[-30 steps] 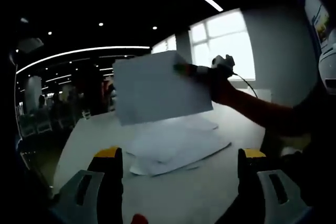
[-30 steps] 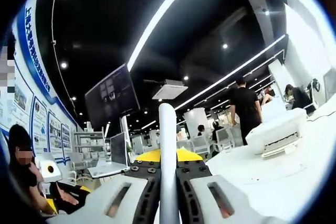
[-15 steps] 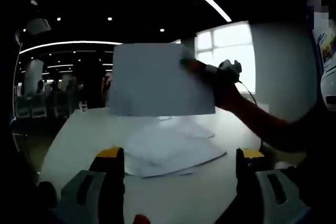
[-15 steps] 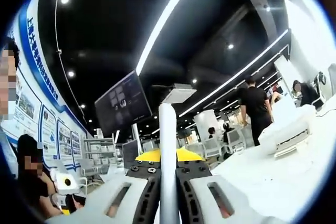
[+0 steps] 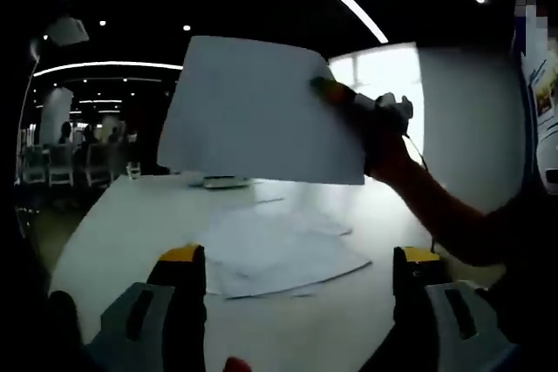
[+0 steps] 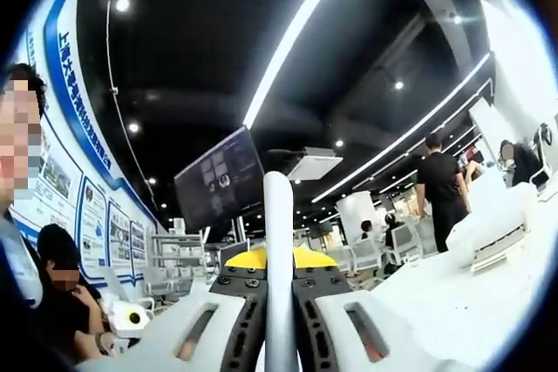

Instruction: Organize the stack of printing papers by aligning and flattening the scattered papers on the table

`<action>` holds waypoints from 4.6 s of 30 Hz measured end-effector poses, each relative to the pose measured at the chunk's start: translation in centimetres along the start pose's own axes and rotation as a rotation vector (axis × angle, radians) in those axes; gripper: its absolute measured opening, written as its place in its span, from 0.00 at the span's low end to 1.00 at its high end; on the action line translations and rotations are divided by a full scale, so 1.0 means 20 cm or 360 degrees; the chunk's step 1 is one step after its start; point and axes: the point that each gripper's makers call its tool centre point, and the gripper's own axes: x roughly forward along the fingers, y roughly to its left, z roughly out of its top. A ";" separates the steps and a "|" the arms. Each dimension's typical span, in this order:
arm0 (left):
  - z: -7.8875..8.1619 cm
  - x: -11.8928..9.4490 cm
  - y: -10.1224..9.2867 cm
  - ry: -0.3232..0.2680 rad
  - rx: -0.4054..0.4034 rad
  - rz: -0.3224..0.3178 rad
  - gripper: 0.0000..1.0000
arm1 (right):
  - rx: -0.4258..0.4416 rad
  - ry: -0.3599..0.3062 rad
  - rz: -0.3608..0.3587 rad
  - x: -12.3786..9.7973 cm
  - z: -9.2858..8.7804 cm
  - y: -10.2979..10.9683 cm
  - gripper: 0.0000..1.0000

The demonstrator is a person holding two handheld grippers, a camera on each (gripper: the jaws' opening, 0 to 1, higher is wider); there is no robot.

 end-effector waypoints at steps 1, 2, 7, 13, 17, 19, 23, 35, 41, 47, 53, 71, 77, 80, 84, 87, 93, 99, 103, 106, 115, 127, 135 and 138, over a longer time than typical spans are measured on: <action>0.01 0.00 0.00 -0.0012 -0.0029 -0.0011 0.91 | 0.0001 -0.0002 0.0004 0.00 0.00 0.01 0.03; 0.01 0.00 0.00 -0.0021 -0.0051 -0.0014 0.91 | 0.0002 -0.0003 0.0006 0.00 0.00 0.03 0.03; 0.02 0.01 0.04 -0.0053 -0.0106 0.0001 0.91 | 0.0043 -0.0030 0.0048 0.01 0.01 0.10 0.03; 0.02 0.04 0.05 -0.0079 -0.0203 0.0002 0.91 | 0.0072 -0.0075 0.0111 0.03 0.03 0.19 0.03; 0.05 0.04 0.04 -0.0145 -0.0223 -0.0004 0.91 | 0.0085 -0.0051 0.0133 0.06 0.00 0.21 0.03; 0.05 0.05 0.05 -0.0160 -0.0230 -0.0001 0.91 | 0.0090 -0.0045 0.0141 0.07 -0.01 0.23 0.03; 0.04 0.06 0.06 -0.0165 -0.0251 -0.0019 0.90 | 0.0094 -0.0051 0.0163 0.07 -0.01 0.28 0.03; 0.07 0.09 0.08 -0.0238 -0.0347 -0.0056 0.90 | 0.0098 -0.0078 0.0234 0.10 -0.02 0.44 0.03; 0.09 0.09 0.10 -0.0280 -0.0367 -0.0058 0.90 | 0.0122 -0.0082 0.0267 0.11 -0.02 0.48 0.03; 0.15 0.09 0.08 -0.0378 -0.0388 -0.0112 0.90 | 0.0100 -0.0081 0.0280 0.11 -0.03 0.54 0.03; 0.19 0.11 0.08 -0.0428 -0.0390 -0.0135 0.86 | 0.0115 -0.0096 0.0302 0.10 -0.02 0.56 0.03; 0.36 0.01 0.15 -0.0775 -0.0603 -0.0234 0.85 | 0.0118 -0.0086 0.0327 0.08 -0.04 0.62 0.03; 0.43 -0.01 0.17 -0.0909 -0.0646 -0.0260 0.79 | 0.0142 -0.0106 0.0315 0.06 -0.02 0.60 0.03; 0.47 -0.04 0.16 -0.0984 -0.0666 -0.0290 0.72 | 0.0180 -0.0131 0.0300 0.07 -0.05 0.60 0.03; 0.51 -0.06 0.16 -0.1073 -0.0692 -0.0315 0.68 | 0.0267 -0.0157 0.0287 0.07 -0.05 0.57 0.03; 0.53 -0.08 0.17 -0.1116 -0.0689 -0.0309 0.66 | 0.0341 -0.0181 0.0272 0.07 -0.09 0.56 0.03; 0.57 -0.12 0.17 -0.1228 -0.0708 -0.0325 0.58 | 0.0415 -0.0207 0.0237 0.06 -0.10 0.51 0.03; 0.59 -0.14 0.14 -0.1272 -0.0686 -0.0374 0.53 | 0.0401 -0.0195 0.0179 0.06 -0.13 0.47 0.03; 0.60 -0.13 0.13 -0.1269 -0.0686 -0.0388 0.50 | 0.0412 -0.0190 0.0172 0.05 -0.15 0.47 0.03; 0.61 -0.13 0.13 -0.1287 -0.0682 -0.0384 0.49 | 0.0393 -0.0182 0.0159 0.05 -0.17 0.49 0.03; 0.60 -0.14 0.20 -0.1331 -0.0725 -0.0317 0.47 | 0.0391 -0.0173 0.0147 0.05 -0.24 0.51 0.03; 0.60 -0.16 0.24 -0.1370 -0.0723 -0.0244 0.44 | 0.0461 -0.0147 0.0136 0.04 -0.33 0.51 0.03; 0.59 -0.18 0.28 -0.1408 -0.0771 -0.0230 0.33 | 0.0471 -0.0122 0.0134 0.06 -0.37 0.50 0.03; 0.59 -0.21 0.29 -0.1437 -0.0767 -0.0213 0.29 | 0.0432 -0.0113 0.0128 0.06 -0.38 0.50 0.03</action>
